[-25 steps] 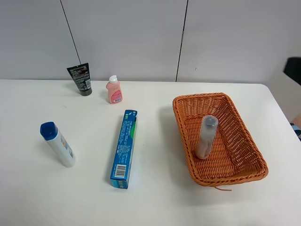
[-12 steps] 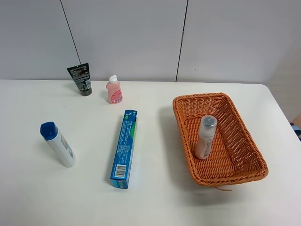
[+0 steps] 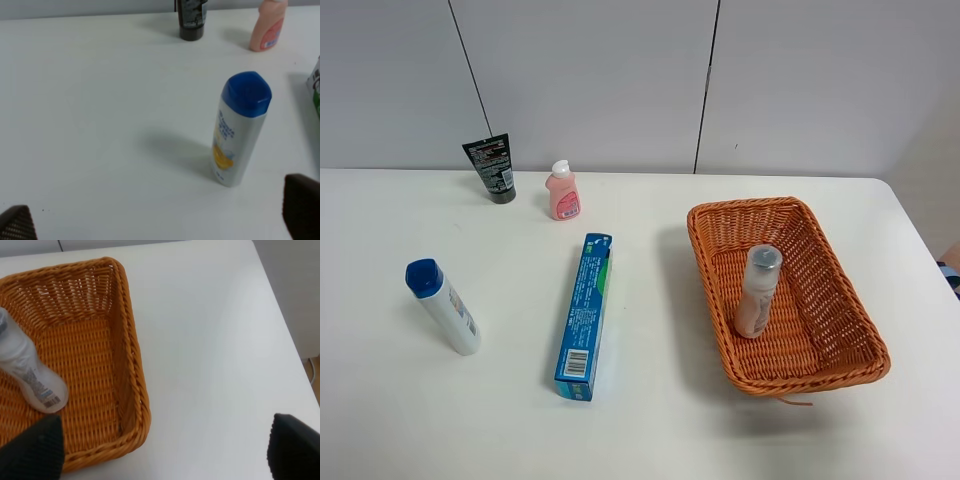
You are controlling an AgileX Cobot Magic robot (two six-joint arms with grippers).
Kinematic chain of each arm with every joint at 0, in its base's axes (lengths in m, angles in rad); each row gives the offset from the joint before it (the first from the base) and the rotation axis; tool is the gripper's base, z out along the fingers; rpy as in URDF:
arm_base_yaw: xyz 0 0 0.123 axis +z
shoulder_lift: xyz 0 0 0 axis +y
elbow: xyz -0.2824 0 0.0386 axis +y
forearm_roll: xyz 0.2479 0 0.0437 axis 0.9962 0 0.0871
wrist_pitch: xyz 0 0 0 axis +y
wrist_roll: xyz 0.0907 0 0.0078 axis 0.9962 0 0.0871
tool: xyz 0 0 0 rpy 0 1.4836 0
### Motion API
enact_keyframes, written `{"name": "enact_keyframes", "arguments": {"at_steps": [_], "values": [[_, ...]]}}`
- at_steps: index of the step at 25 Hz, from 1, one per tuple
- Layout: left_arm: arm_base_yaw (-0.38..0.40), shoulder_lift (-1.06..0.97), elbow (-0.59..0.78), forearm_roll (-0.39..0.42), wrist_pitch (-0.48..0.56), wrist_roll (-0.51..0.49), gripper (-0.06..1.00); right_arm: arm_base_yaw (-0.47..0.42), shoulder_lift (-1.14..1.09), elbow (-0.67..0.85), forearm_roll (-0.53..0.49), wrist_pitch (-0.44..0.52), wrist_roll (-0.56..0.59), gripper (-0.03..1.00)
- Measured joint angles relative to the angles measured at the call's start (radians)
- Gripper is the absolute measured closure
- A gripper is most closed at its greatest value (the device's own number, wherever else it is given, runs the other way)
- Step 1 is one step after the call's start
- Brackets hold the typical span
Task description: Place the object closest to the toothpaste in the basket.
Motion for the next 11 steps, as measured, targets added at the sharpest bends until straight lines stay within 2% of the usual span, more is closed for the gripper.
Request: {"name": "enact_keyframes", "arguments": {"at_steps": [11], "values": [[0.000,0.000,0.000,0.000,0.000,0.000,-0.05,0.000,0.000,0.000,0.000,0.000,0.000,0.16]]}}
